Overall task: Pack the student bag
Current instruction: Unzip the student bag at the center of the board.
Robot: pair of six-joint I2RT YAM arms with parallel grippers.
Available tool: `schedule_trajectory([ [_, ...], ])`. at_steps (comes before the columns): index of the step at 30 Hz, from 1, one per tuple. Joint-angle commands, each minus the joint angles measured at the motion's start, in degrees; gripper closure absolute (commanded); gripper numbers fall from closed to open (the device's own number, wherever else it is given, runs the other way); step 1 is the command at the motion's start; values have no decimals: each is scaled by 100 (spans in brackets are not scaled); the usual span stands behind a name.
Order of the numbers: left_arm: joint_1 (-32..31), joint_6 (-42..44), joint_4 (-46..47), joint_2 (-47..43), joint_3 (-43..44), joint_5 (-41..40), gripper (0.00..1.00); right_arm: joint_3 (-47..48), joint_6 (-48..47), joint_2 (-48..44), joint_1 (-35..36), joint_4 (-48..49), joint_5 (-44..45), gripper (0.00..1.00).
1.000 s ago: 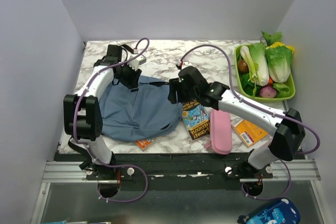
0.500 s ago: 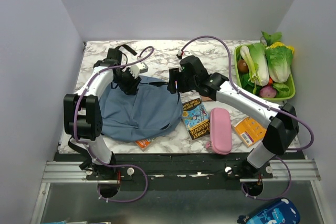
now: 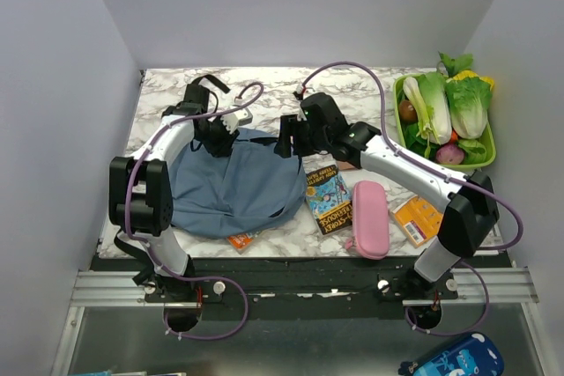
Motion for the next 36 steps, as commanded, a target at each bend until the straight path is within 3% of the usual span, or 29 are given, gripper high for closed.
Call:
schedule_trajectory([
  [1, -101, 324, 153, -91, -255, -194, 62, 122, 150, 200, -32, 147, -302, 31],
  [7, -119, 413, 223, -39, -326, -335, 61, 263, 255, 376, -76, 261, -469, 30],
  [10, -119, 369, 373, -65, -379, -449, 65, 299, 351, 490, -85, 313, -504, 30],
  [14, -119, 290, 540, -231, -440, -485, 100, 316, 571, 727, -129, 567, -636, 30],
  [25, -154, 17, 303, -1277, -669, -187, 100, 1546, 976, 2177, -182, 674, -1154, 25],
  [36, -198, -97, 434, -1647, -1407, -133, 100, 2311, 1512, 3222, -182, 692, -1647, 22],
])
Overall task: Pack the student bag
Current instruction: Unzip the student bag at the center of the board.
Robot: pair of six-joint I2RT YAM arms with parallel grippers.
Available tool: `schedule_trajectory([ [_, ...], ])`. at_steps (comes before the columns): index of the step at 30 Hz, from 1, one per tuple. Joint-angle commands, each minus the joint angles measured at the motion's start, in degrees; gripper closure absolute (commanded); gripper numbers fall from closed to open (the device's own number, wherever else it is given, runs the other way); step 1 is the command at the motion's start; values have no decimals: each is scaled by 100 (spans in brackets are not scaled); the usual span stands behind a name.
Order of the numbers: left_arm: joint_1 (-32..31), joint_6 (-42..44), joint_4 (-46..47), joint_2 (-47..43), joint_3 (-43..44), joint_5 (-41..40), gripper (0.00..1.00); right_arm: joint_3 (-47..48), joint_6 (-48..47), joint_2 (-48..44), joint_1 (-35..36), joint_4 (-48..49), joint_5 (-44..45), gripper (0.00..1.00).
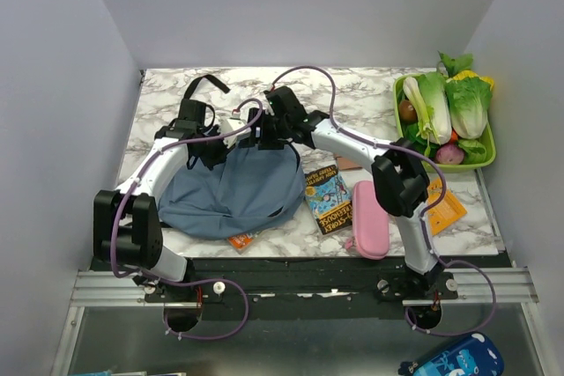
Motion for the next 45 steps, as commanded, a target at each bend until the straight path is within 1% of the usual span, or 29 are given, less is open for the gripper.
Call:
schedule_trajectory([
  [1, -21, -106, -9, -265, -175, 216, 100, 481, 358, 474, -22, -12, -301, 22],
  [6, -29, -185, 61, -336, -219, 304, 100, 702, 604, 790, -13, -109, -371, 22],
  [11, -56, -237, 96, -292, -254, 340, 100, 851, 736, 1045, -22, -189, 51, 23],
  [13, -64, -238, 88, -275, -254, 357, 100, 974, 850, 1116, -22, -180, 147, 25],
  [17, -108, -264, 114, -231, -271, 375, 100, 975, 1026, 1248, -13, 197, 148, 28],
  [20, -135, -264, 131, -231, -289, 366, 100, 949, 1132, 1336, -5, 425, 77, 33],
  [21, -135, -264, 140, -222, -298, 375, 100, 905, 1158, 1344, -5, 497, 60, 39],
  [23, -144, -264, 140, -196, -280, 366, 100, 721, 1228, 1336, 4, 733, 25, 46],
  [24, -152, -264, 140, -178, -289, 375, 100, 650, 1246, 1318, 4, 795, 16, 55],
  [26, -161, -273, 123, -134, -271, 357, 100, 501, 1316, 1292, 4, 918, 24, 65],
  [27, -161, -273, 131, -125, -263, 366, 100, 465, 1316, 1274, 4, 945, 24, 76],
  [29, -161, -273, 114, -125, -228, 322, 100, 352, 1316, 1204, 4, 1024, 77, 85],
  [30, -161, -255, 88, -134, -210, 313, 100, 307, 1316, 1187, 4, 1051, 112, 95],
  [31, -161, -255, 87, -151, -192, 296, 100, 272, 1308, 1152, 4, 1060, 173, 99],
  [33, -161, -229, 61, -178, -175, 243, 100, 193, 1273, 1064, -4, 1060, 252, 99],
  [37, -161, -203, -44, -318, -175, 85, 100, -44, 1185, 800, -48, 1069, 682, 100],
  [43, -161, 148, -571, -739, -385, -293, 100, -642, 1079, 343, -294, 1156, 1324, 99],
  [45, -161, 272, -808, -880, -561, -389, 100, -853, 1044, 290, -373, 1209, 1369, 99],
])
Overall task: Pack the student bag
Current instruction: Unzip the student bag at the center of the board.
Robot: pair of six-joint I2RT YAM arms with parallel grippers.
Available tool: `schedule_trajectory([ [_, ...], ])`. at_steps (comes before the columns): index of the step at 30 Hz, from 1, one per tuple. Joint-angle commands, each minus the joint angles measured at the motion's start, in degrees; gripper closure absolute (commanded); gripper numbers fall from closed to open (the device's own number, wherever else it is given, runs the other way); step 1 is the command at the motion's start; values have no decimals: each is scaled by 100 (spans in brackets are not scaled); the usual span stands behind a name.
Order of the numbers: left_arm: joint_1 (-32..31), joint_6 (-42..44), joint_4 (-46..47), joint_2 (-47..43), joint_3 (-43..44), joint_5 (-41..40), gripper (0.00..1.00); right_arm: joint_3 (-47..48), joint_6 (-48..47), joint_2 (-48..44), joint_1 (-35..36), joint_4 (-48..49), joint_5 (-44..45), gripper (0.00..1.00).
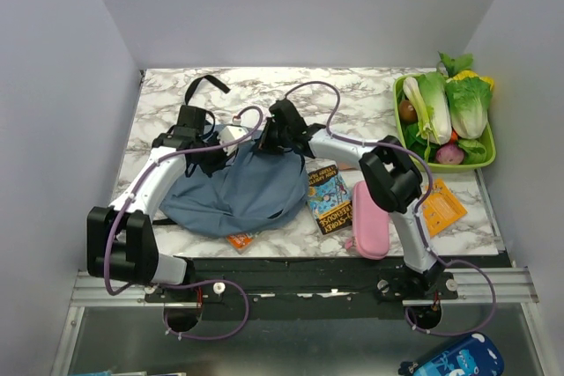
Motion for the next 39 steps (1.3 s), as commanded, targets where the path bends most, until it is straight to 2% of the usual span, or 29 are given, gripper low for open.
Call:
schedule_trajectory([
  [1, -28, 455, -719, -588, -323, -411, 100, -412, -187, -331, -286, 90, 885, 100],
  [12, -19, 1088, -2160, -1019, -429, -509, 100, -325, -503, -349, -453, 143, 1002, 99],
  [13, -19, 1080, -2196, -1080, -420, -509, 100, -211, -538, -357, -453, 99, 897, 94],
  [14, -19, 1046, -2153, -1107, -420, -518, 99, -166, -590, -375, -453, 21, 809, 83],
  [15, -19, 906, -2100, -1142, -420, -535, 95, -149, -617, -445, -436, 3, 790, 58],
  [16, -19, 826, -2039, -1186, -403, -535, 88, -166, -609, -489, -418, -24, 616, 50],
  [17, -19, 730, -1864, -1195, -316, -526, 69, -192, -600, -559, -409, -85, 588, 44],
  [18, -19, 546, -1749, -1195, -254, -544, 63, -219, -609, -638, -357, -138, 579, 37],
  [20, -19, 133, -1477, -1143, 26, -544, 57, -315, -652, -858, -287, -269, 650, 31],
  [22, -10, -488, -1100, -1090, 151, -762, 53, -403, -679, -1068, -207, -288, 658, 30],
  [25, 121, -1158, -142, -994, 195, -1114, 53, -334, -758, -1140, -49, -437, 676, 30],
  [29, 350, -1793, 579, -730, 125, -1491, 53, 351, -1152, -816, 284, -1103, 1044, 30],
  [34, 780, -2365, 739, -326, 221, -1511, 53, 1476, -1566, -191, 663, -2018, 1431, 34],
  [39, 842, -2391, 774, -272, 256, -1196, 53, 1434, -1900, -76, 856, -2309, 1836, 36],
])
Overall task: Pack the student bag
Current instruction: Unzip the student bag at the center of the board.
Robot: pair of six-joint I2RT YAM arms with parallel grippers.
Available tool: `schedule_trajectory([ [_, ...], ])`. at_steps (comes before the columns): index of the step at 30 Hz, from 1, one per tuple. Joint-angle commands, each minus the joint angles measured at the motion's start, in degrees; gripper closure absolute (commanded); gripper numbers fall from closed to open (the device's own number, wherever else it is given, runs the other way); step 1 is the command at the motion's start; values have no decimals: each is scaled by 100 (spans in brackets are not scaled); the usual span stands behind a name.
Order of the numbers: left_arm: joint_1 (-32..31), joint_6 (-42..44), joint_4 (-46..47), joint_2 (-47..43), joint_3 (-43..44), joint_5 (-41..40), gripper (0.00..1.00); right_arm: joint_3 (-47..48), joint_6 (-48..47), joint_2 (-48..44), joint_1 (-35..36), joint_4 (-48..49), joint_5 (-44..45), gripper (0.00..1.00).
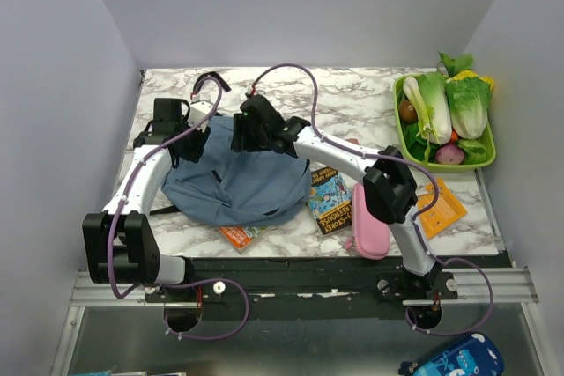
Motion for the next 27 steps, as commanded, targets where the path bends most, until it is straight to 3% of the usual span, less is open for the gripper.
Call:
schedule_trajectory([
  [1, -15, -376, 221, -19, 171, 224, 53, -9, -432, 236, 89, -753, 612, 37],
  [10, -761, -403, 450, -2, 259, 84, 53, -852, -406, -36, 116, -534, 692, 46],
  [14, -806, -561, 669, 253, 321, -56, 53, -967, -327, -167, 116, -481, 683, 48],
  [20, -1104, -535, 1039, 552, -74, -294, 53, -1133, -108, -545, 46, -419, 780, 36],
  [27, -1569, -543, 1030, 228, -557, 277, 53, -2249, 578, -1152, -481, 266, 173, 32],
])
